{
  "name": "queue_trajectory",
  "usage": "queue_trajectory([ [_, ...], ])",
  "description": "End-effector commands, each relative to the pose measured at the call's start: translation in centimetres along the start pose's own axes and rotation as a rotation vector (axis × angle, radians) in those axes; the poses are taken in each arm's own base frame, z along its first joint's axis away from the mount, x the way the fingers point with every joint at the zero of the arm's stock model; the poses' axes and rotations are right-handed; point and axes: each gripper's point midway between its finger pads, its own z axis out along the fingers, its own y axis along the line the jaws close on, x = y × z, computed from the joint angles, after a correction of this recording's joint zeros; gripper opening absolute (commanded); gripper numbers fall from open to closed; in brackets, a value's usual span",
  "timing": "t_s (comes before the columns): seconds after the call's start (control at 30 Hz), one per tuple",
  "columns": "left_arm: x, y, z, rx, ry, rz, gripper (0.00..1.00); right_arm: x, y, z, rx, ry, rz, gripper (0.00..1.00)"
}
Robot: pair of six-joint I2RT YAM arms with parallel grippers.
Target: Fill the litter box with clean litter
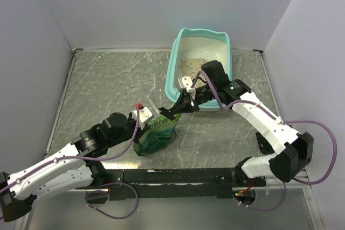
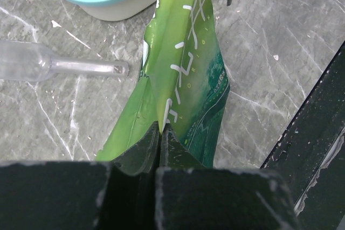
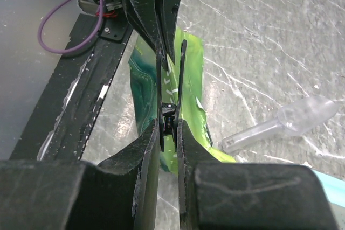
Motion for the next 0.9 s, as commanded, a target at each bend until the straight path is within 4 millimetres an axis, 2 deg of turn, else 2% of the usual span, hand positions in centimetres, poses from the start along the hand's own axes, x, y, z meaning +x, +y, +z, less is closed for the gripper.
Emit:
queue_trajectory([
  [0.0, -2.1, 0.3, -0.3, -0.020, -0.081, -0.029, 0.01, -2.4, -0.9, 0.3, -0.036, -0.084, -0.150, 0.00],
  [0.13, -2.2, 0.3, -0.2, -0.020, -0.078, -0.034, 0.01, -2.7, -1.0, 0.7, -0.059, -0.105, -0.178, 0.00],
  [0.4, -2.3, 0.3, -0.4, -0.015, -0.089, -0.039, 0.01, -1.7, -1.7, 1.8, -0.081, -0.073, -0.165, 0.00],
  [0.6, -2.4, 0.3, -0.5, -0.015, -0.098, -0.041, 0.01, -0.5, -1.7, 2.3, -0.100, -0.010, -0.150, 0.00],
  [0.87, -2.5, 0.6, -0.7, -0.033, -0.102, -0.050, 0.01, 2.4, -1.1, 2.4, -0.092, 0.143, -0.140, 0.00],
])
